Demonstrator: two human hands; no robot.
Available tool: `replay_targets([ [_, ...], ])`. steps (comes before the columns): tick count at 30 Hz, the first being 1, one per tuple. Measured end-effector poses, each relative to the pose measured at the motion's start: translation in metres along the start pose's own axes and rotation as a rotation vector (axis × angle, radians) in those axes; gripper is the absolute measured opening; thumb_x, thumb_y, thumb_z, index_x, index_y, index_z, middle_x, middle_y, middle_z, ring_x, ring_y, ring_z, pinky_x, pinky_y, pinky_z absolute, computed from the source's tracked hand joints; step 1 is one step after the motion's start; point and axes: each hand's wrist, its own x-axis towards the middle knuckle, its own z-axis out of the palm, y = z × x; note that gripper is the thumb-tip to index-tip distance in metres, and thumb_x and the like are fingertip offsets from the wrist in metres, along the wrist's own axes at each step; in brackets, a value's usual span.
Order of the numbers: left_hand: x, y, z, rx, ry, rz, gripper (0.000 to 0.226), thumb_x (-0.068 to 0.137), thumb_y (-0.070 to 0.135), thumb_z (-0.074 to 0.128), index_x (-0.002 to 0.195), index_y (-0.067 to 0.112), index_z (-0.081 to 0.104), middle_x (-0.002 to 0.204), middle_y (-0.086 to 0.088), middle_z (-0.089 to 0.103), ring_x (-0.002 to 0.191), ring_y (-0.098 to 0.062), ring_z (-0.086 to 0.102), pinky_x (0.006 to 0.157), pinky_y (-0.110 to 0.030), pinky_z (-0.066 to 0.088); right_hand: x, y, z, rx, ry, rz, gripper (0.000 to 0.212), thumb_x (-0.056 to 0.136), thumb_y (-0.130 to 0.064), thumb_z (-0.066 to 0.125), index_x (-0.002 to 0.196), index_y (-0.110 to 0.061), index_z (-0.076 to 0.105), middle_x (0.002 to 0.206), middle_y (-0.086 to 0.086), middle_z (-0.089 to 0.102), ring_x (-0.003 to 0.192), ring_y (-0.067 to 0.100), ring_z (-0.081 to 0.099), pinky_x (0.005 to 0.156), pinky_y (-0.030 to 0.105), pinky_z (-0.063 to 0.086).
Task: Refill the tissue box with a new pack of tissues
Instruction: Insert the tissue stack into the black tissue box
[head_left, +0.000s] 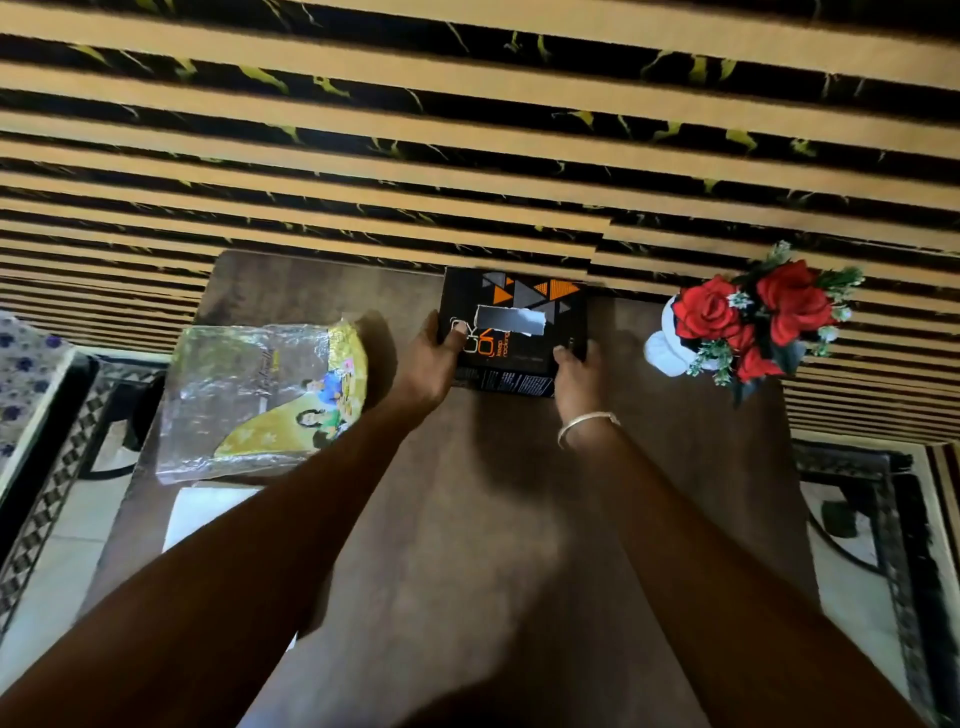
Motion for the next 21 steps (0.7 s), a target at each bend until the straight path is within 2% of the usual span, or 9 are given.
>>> replay_targets([
  [2, -0.023, -0.001, 0.003, 0.029, 0.046, 0.017, 0.040, 0.104, 0.026, 0.045, 0.142, 0.015, 0.044, 0.119, 0.003, 0.061, 0.097, -0.004, 0.064, 0.067, -0.005, 0.051, -0.021, 0.012, -0.006, 0.042, 0.018, -0.025, 0.045, 0.095, -0.023, 0.057, 0.138, -0.010, 0.048, 0.127, 0.016, 0.062, 0.110, 0.029, 0.060, 0.097, 0.039, 0.048],
  [4, -0.046, -0.008, 0.005, 0.075, 0.070, 0.028, 0.043, 0.104, 0.030, 0.045, 0.145, 0.019, 0.042, 0.122, 0.006, 0.060, 0.096, 0.001, 0.062, 0.070, -0.001, 0.048, -0.047, 0.025, -0.011, 0.053, 0.047, -0.037, 0.044, 0.094, -0.023, 0.059, 0.135, -0.013, 0.050, 0.123, 0.015, 0.064, 0.107, 0.028, 0.061, 0.093, 0.037, 0.048],
  [6, -0.069, -0.016, 0.006, 0.158, 0.092, 0.040, 0.049, 0.103, 0.039, 0.045, 0.149, 0.024, 0.037, 0.132, 0.005, 0.060, 0.110, -0.010, 0.062, 0.089, -0.014, 0.049, -0.071, 0.040, -0.015, 0.042, 0.081, -0.050, 0.049, 0.089, -0.031, 0.059, 0.135, -0.017, 0.049, 0.122, 0.013, 0.065, 0.112, 0.033, 0.061, 0.099, 0.046, 0.049],
  [7, -0.082, -0.021, 0.005, 0.183, 0.100, 0.050, 0.051, 0.102, 0.040, 0.045, 0.150, 0.025, 0.036, 0.135, 0.005, 0.060, 0.114, -0.011, 0.060, 0.094, -0.019, 0.047, -0.083, 0.049, -0.017, 0.048, 0.103, -0.065, 0.051, 0.088, -0.031, 0.060, 0.135, -0.017, 0.049, 0.122, 0.014, 0.065, 0.113, 0.035, 0.061, 0.101, 0.049, 0.049],
  [8, -0.095, -0.024, 0.006, 0.181, 0.106, 0.056, 0.051, 0.102, 0.038, 0.046, 0.150, 0.025, 0.035, 0.134, 0.006, 0.059, 0.115, -0.009, 0.057, 0.093, -0.016, 0.044, -0.093, 0.056, -0.019, 0.053, 0.117, -0.084, 0.050, 0.089, -0.027, 0.061, 0.136, -0.013, 0.049, 0.123, 0.016, 0.065, 0.113, 0.035, 0.061, 0.100, 0.048, 0.049],
  [10, -0.123, -0.030, 0.003, 0.168, 0.091, 0.059, 0.053, 0.102, 0.036, 0.047, 0.152, 0.024, 0.033, 0.137, 0.007, 0.057, 0.119, -0.006, 0.055, 0.096, -0.014, 0.043, -0.118, 0.068, -0.027, 0.057, 0.132, -0.097, 0.047, 0.092, -0.019, 0.060, 0.137, -0.010, 0.049, 0.124, 0.014, 0.065, 0.109, 0.030, 0.063, 0.096, 0.042, 0.051],
  [13, -0.155, -0.053, -0.001, 0.139, 0.031, 0.028, 0.062, 0.100, 0.042, 0.048, 0.155, 0.025, 0.026, 0.150, 0.002, 0.050, 0.132, -0.013, 0.052, 0.112, -0.037, 0.043, -0.151, 0.086, -0.039, 0.066, 0.145, -0.080, 0.047, 0.096, -0.017, 0.057, 0.141, -0.013, 0.047, 0.124, 0.005, 0.063, 0.104, 0.017, 0.060, 0.085, 0.026, 0.044],
  [15, -0.172, -0.070, -0.004, 0.119, -0.004, 0.002, 0.066, 0.098, 0.046, 0.050, 0.156, 0.027, 0.023, 0.153, 0.000, 0.047, 0.135, -0.016, 0.051, 0.112, -0.045, 0.043, -0.173, 0.099, -0.043, 0.085, 0.171, -0.087, 0.047, 0.096, -0.015, 0.058, 0.141, -0.012, 0.047, 0.127, 0.006, 0.062, 0.108, 0.017, 0.059, 0.088, 0.026, 0.043],
  [21, -0.206, -0.095, -0.006, 0.113, -0.088, -0.047, 0.073, 0.094, 0.053, 0.051, 0.156, 0.029, 0.020, 0.151, 0.002, 0.048, 0.135, -0.015, 0.050, 0.115, -0.040, 0.040, -0.208, 0.134, -0.052, 0.099, 0.224, -0.065, 0.050, 0.095, -0.014, 0.059, 0.143, -0.013, 0.045, 0.137, 0.012, 0.059, 0.122, 0.027, 0.059, 0.102, 0.039, 0.048],
])
